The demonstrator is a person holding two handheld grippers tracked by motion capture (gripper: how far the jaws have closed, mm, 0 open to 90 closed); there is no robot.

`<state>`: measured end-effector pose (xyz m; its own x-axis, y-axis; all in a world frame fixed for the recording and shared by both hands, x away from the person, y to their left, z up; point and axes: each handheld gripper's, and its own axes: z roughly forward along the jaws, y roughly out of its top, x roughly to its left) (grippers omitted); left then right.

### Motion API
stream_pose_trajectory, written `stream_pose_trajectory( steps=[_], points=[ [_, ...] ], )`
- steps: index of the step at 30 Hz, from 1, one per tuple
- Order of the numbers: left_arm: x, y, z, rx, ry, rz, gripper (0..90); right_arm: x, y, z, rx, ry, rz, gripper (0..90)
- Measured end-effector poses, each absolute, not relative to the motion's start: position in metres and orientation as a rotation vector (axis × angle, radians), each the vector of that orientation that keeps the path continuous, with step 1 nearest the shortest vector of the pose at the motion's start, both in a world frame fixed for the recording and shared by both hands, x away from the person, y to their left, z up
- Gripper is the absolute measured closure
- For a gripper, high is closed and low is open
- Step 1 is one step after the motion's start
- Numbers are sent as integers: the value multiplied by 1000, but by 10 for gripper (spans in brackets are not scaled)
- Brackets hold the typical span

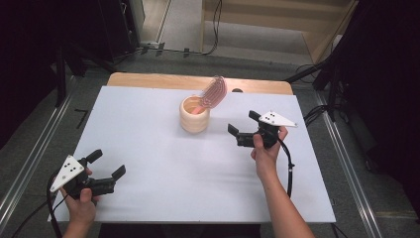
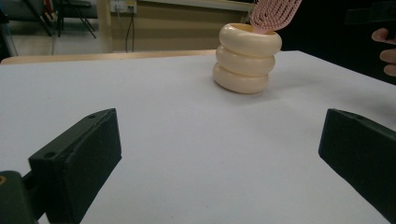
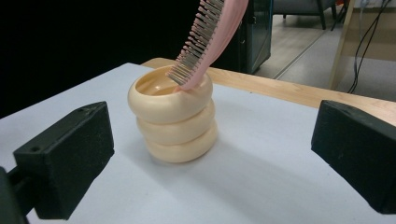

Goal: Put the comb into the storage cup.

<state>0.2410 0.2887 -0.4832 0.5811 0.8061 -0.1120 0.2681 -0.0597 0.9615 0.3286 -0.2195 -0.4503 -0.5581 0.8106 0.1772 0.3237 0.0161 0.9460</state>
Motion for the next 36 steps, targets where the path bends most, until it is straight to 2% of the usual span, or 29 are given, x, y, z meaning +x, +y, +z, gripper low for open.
stream_pose_trajectory(
  steps=[36],
  points=[
    [241, 288, -483, 1623, 917, 563, 0, 274, -274, -472, 1177, 1855, 1520, 0]
  ],
)
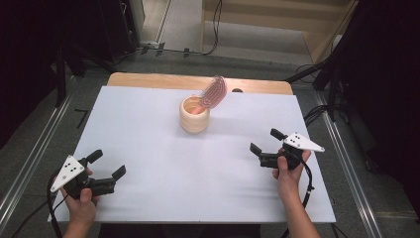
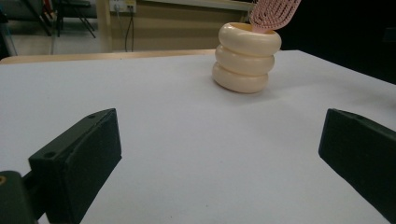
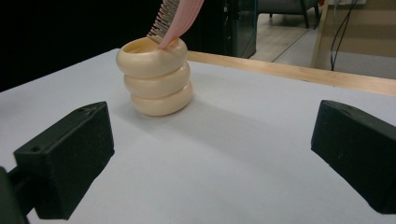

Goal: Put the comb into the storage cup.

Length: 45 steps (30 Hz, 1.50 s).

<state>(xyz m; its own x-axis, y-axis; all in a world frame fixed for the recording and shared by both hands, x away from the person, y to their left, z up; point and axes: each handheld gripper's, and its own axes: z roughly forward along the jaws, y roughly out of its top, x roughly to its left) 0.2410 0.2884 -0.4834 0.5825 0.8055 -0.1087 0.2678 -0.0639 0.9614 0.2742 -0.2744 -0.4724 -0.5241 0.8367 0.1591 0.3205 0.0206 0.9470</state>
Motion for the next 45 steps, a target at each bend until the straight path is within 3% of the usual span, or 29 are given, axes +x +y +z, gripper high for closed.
stream_pose_trajectory(
  steps=[45],
  points=[
    [241, 288, -484, 1625, 919, 566, 0, 213, -339, -492, 1264, 1776, 1459, 0]
  ],
)
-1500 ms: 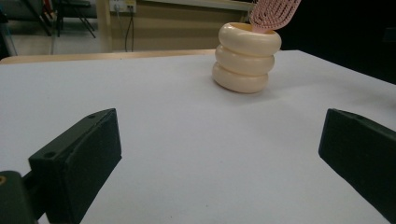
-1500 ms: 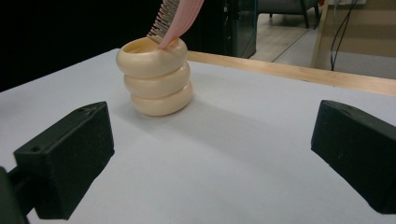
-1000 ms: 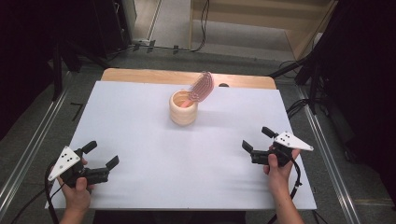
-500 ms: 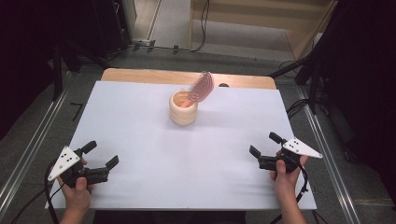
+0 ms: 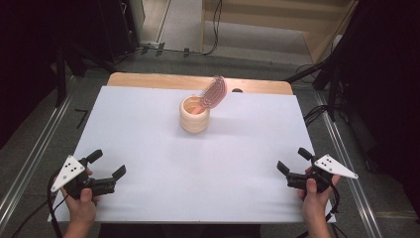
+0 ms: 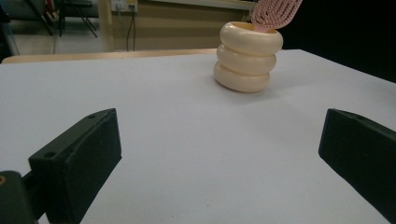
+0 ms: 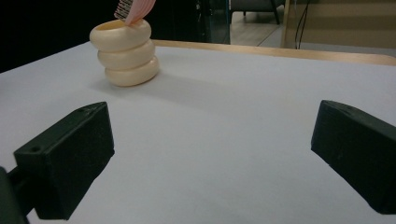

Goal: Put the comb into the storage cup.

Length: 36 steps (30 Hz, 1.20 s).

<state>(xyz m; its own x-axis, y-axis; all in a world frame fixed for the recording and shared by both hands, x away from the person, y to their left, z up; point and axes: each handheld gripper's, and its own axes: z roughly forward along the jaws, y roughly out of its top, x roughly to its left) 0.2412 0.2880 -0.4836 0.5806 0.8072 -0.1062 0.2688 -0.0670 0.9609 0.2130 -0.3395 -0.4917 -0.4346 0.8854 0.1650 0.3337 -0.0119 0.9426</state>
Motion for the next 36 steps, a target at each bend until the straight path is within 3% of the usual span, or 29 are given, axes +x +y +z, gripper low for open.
stream_pose_trajectory(
  steps=[36],
  points=[
    [240, 288, -484, 1611, 936, 577, 0, 185, -367, -516, 1313, 1705, 1448, 0]
  ],
)
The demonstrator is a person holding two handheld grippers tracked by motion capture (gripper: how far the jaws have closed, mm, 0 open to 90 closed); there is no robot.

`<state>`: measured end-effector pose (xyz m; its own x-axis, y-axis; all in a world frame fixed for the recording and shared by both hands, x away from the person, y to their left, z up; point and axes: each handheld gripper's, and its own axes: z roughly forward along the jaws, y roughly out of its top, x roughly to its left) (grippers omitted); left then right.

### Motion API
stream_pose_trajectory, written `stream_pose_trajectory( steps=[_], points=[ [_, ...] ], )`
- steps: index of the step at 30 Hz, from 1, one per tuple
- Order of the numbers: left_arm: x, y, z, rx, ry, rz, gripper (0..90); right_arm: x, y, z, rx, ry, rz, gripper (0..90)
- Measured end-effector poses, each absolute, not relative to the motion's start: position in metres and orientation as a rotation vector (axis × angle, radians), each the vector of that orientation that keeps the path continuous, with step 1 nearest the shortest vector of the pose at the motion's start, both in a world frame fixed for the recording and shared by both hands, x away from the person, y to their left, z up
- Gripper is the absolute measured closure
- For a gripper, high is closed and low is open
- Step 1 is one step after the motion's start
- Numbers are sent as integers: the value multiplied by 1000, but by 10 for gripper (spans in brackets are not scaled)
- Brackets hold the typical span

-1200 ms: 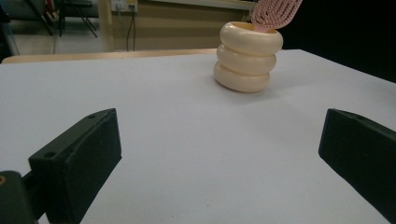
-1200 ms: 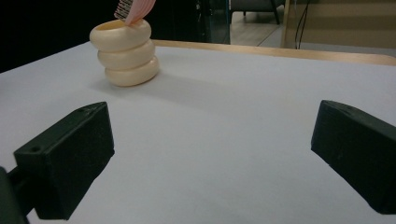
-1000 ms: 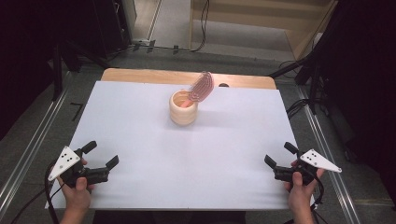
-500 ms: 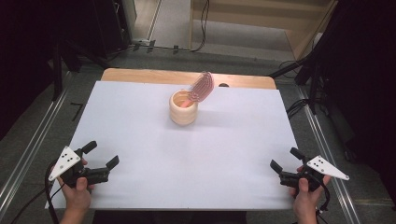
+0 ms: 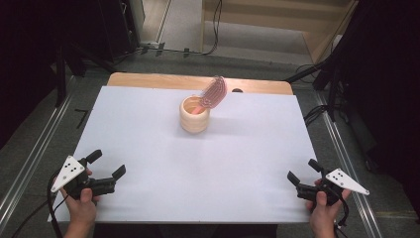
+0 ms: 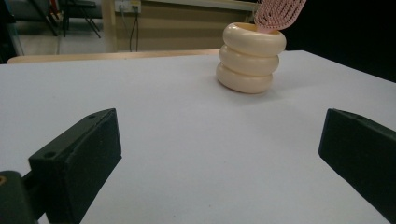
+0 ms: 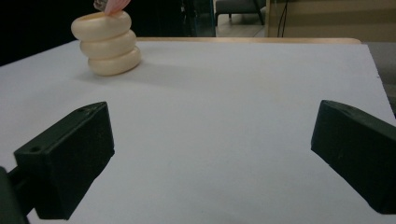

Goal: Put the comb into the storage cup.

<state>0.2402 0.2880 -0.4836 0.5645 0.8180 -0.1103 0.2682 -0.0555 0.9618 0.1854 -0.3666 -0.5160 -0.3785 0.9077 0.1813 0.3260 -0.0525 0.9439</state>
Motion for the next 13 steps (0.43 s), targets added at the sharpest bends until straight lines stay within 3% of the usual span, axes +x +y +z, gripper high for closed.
stream_pose_trajectory(
  steps=[13],
  points=[
    [242, 293, -484, 1570, 975, 561, 0, 183, -369, -517, 1351, 1683, 1450, 0]
  ],
)
